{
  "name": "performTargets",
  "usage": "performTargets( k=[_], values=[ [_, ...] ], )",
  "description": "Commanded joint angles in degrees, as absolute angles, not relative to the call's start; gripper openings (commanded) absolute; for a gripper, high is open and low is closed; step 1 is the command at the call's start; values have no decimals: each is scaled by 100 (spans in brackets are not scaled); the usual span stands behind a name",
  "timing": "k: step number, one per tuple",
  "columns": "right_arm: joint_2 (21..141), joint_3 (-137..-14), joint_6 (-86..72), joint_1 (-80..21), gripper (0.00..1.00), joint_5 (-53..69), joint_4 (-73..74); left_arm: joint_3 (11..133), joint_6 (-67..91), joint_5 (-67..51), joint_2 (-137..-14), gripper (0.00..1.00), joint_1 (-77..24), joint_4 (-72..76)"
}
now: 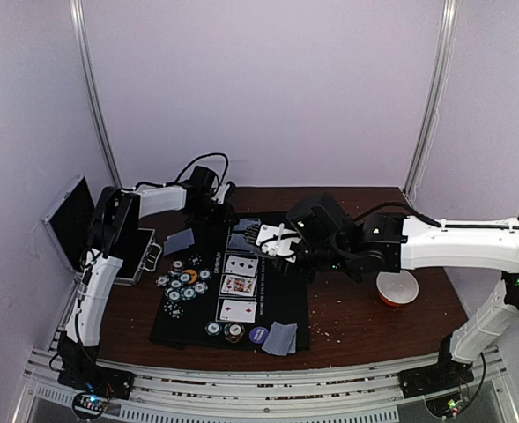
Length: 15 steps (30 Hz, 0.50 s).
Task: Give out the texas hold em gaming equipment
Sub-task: Place the poker card in the community card area, then place the face-down deck piles at the center of the board.
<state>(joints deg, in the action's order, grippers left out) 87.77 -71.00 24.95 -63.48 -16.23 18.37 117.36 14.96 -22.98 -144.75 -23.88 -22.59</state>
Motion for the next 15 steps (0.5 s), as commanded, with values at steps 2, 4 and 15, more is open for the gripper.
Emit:
performTargets(
  k=[2,4,15],
  values=[
    [8750,-7137,2145,-6303,45,-1663,1848,11701,1417,-2118,-14104,26,-2382,-2273],
    [8730,-7055,1912,-6278,45,-1788,1841,11720,1419,-2118,-14013,27,-2376,-2268],
    [8700,-6096,-706,-6068,45,-2260,2471,10828,1688,-1939,-12578,34,-2380,-2216]
  ],
)
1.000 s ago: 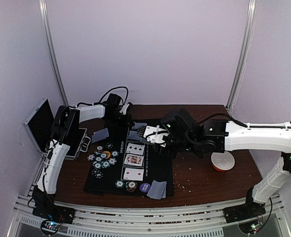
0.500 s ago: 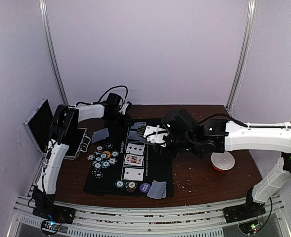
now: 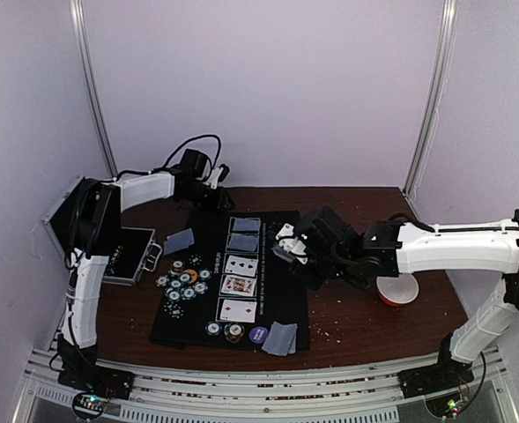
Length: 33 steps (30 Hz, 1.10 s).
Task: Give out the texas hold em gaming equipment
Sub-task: Place the face-down deck piles at the center of the board.
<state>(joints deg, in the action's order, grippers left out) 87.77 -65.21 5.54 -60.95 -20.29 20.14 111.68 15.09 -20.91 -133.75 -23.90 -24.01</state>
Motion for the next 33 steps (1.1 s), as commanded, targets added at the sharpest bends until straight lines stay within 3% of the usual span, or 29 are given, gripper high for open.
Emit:
performTargets(
  k=[1,4,8,19,33],
  values=[
    [8733,-6018,-922,-6070,45,-2280,2551,10674,1770,-1888,-12331,39,-2375,-2241],
    [8780,-5774,-1536,-6058,44,-2318,2745,10117,1917,-1739,-11740,49,-2381,-2433],
    [8716,-5397,-2164,-6050,44,-2233,2763,9264,1859,-1570,-10916,56,-2377,-2697],
    [8917,-4800,-3307,-6041,44,-2189,2784,8401,1334,-1317,-9443,61,-2376,-3321],
    [9368,-4718,-3473,-6098,45,-2087,2387,8155,1444,-1490,-9214,62,-2377,-3331]
  ],
)
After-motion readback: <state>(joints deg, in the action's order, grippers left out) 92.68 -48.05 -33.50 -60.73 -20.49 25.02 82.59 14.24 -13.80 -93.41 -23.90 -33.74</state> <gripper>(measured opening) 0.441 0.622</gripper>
